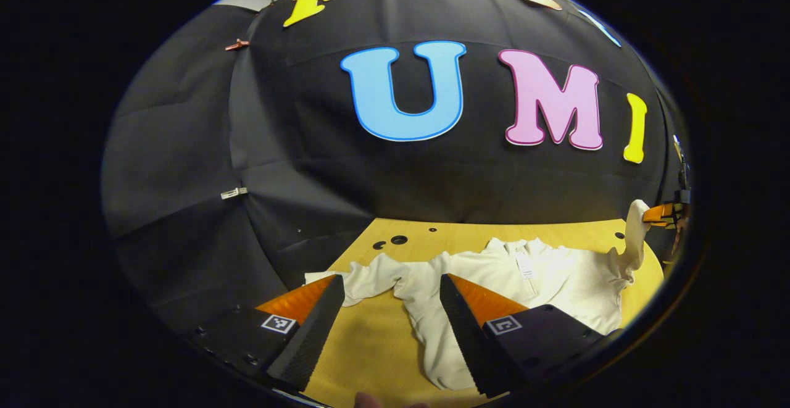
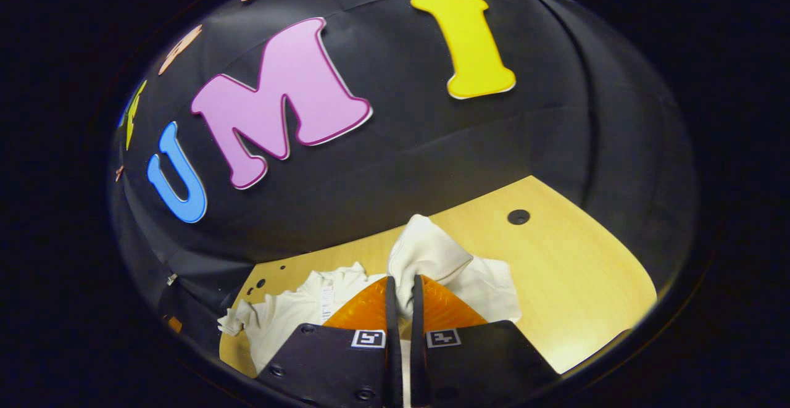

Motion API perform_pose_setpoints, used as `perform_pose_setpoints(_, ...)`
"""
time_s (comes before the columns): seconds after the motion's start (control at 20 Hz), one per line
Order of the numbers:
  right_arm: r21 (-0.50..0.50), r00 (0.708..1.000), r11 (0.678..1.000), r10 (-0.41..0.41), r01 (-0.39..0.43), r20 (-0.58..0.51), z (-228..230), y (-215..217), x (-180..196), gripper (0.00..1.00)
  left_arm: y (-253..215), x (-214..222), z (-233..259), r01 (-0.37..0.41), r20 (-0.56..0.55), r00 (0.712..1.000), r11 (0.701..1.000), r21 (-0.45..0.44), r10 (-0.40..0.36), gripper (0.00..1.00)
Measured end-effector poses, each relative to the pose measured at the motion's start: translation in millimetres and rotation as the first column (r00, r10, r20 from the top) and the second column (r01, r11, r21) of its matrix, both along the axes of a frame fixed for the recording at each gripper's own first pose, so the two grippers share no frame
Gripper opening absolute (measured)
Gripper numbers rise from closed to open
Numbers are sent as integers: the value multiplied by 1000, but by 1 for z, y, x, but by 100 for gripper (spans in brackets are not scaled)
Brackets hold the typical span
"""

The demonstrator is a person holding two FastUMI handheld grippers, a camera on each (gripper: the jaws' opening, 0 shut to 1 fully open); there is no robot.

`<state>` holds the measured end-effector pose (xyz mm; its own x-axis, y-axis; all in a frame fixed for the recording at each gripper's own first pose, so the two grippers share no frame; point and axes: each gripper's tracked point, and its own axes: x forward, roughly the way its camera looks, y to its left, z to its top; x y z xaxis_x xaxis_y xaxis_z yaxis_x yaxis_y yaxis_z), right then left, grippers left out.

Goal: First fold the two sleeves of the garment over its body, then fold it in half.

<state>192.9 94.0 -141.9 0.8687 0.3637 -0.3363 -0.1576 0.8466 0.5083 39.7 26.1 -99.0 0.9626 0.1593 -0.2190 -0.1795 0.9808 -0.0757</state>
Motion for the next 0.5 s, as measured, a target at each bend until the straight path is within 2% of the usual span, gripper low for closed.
perform_pose_setpoints(0.2, 18, 998, 998, 62, -62, 22, 6, 59, -18, 9, 18, -4, -8, -11, -1, 1000, 1000, -16, 11, 96)
perform_pose_setpoints(0.5, 53, 981, 980, 189, -191, 44, -10, 142, -54, 9, 42, -14, -21, -2, -10, 1000, 1000, 12, 3, 96)
